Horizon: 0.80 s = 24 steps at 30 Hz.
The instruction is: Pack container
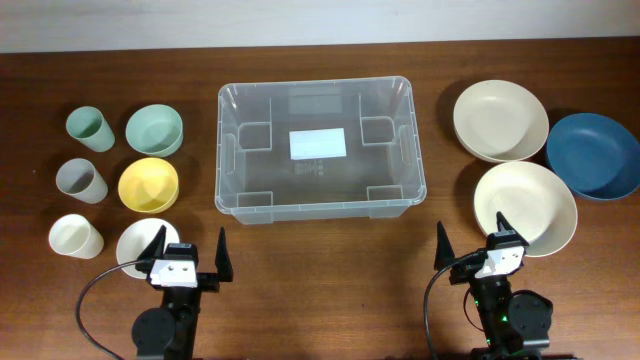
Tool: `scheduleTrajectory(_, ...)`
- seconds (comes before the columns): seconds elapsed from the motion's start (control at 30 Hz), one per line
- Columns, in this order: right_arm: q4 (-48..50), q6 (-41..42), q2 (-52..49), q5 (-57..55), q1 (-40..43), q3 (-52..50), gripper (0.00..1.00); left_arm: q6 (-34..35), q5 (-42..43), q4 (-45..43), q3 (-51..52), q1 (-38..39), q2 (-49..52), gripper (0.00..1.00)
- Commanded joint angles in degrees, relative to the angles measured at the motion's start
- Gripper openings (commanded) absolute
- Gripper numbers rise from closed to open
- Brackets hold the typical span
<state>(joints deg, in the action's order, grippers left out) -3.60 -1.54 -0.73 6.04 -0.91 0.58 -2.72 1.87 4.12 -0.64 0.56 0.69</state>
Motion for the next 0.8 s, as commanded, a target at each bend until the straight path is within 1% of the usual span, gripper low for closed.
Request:
scheduleTrajectory(0.0, -0.46, 0.26, 0.55, -0.70, -0.63, -0.26, 0.99, 0.33, -0.20, 0.46, 0.15, -0.35, -0.39, 0.99)
scheduleTrajectory(0.5, -0.42, 0.37, 0.55, -0.44, -0.63, -0.26, 0.99, 0.33, -0.20, 0.46, 0.15, -0.35, -0.39, 0.99)
scheduleTrajectory(0.6, 0.92, 2.16, 0.55, 1.42, -0.63, -0.04, 0.99, 0.33, -0.20, 0.46, 0.15, -0.35, -0.39, 0.99)
scheduleTrajectory(0.67, 1.27, 2.45, 0.55, 4.11, -0.63, 1.29, 0.99, 0.33, -0.20, 0.46, 0.15, -0.35, -0.39, 0.99)
scheduleTrajectory(0.77, 1.22, 2.38, 0.52, 1.77, -0.55, 4.55, 0.99, 0.33, -0.20, 0.46, 0.15, -0.35, -0.39, 0.99)
